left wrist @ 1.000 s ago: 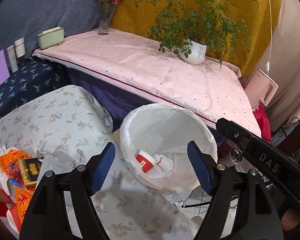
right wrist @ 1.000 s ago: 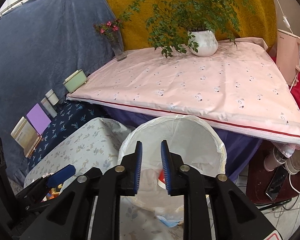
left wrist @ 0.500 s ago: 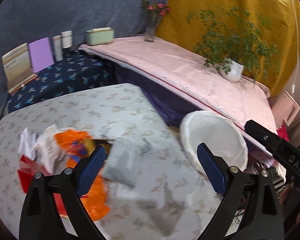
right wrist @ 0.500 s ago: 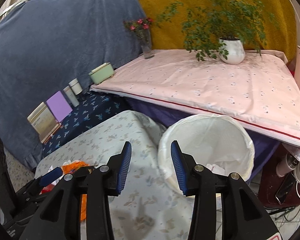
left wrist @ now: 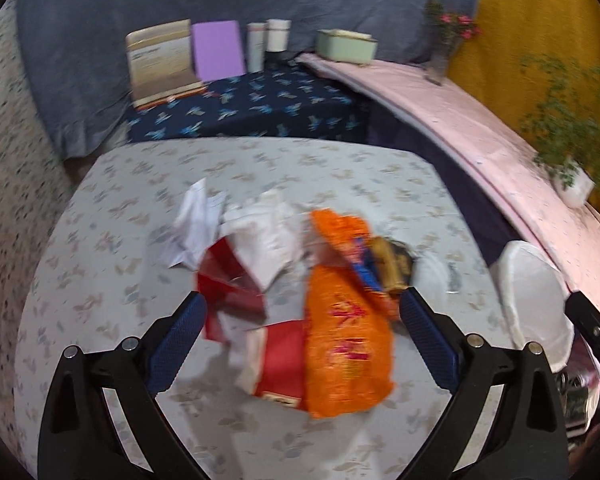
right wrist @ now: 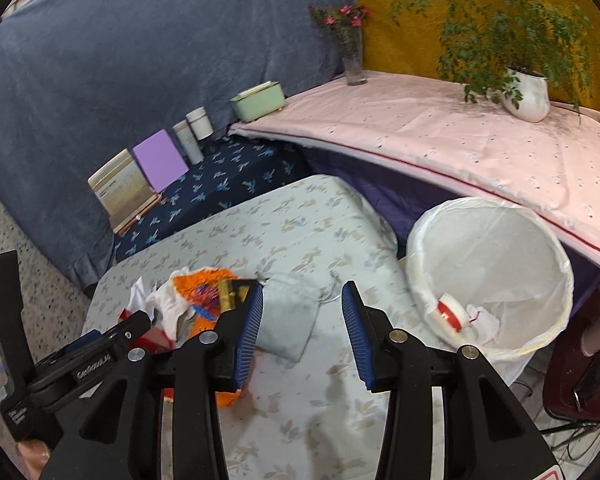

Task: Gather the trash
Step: 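Move the left tool back to the pile toward the red envelope, then grasp the red envelope with the left gripper while the right gripper grasps the orange bag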

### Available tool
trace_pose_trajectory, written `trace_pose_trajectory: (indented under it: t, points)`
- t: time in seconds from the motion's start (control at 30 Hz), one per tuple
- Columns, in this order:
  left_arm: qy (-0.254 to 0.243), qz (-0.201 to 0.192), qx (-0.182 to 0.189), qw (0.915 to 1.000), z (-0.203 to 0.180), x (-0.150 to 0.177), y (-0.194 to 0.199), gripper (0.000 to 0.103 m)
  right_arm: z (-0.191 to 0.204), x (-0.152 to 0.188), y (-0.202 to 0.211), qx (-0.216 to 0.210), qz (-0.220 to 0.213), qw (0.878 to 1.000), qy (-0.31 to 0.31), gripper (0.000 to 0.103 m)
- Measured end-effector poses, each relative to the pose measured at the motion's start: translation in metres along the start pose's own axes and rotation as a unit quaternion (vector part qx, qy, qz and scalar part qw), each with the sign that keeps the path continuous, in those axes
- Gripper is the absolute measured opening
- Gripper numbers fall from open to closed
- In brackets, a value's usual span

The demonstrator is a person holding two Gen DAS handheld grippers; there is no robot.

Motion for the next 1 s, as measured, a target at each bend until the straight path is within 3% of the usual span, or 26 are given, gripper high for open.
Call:
trace_pose_trajectory:
  t: [0.23, 0.47, 0.57, 0.73, 0.83, 0.93, 1.0]
  points:
    - [0.041, 0.049, -0.017, 0.9978, 0.026, 0.006, -0.035, 0.093, 0.021, 0.015, -0.025, -0.011, 0.027, 1.000, 0.012, 0.041]
    - [0.048, 0.081, -0.031, 0.9951, 0.033, 0.005, -0.064, 0.091, 0.038, 0.033, -0.051, -0.022, 0.061, 0.998, 0.025, 0.041]
    - [0.044, 0.088, -0.026, 0.9948, 0.035, 0.006, -0.069, 0.079, 0.046, 0.038, -0.062, -0.030, 0.073, 0.996, 0.028, 0.041]
    - [0.037, 0.095, -0.016, 0.9947, 0.038, 0.009, -0.070, 0.047, 0.064, 0.042, -0.083, -0.042, 0.089, 0.994, 0.041, 0.041]
    - [0.035, 0.093, -0.006, 0.9950, 0.042, 0.009, -0.067, 0.041, 0.074, 0.042, -0.097, -0.051, 0.101, 0.992, 0.048, 0.041]
    - [0.031, 0.096, 0.008, 0.9949, 0.046, 0.010, -0.065, 0.018, 0.083, 0.044, -0.112, -0.056, 0.113, 0.990, 0.056, 0.041]
    - [0.033, 0.097, 0.016, 0.9946, 0.049, 0.009, -0.063, 0.015, 0.088, 0.044, -0.123, -0.057, 0.118, 0.990, 0.060, 0.041]
Point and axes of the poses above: each gripper's, at about its wrist camera, not at the fingertips, and y roughly against the way its jaws point, z to its left, x to its underside, the point moved 9 cm from there along -y, roughly the way its jaws point, and after that the axes turned 10 degrees about -x, right-handed, at the moved point
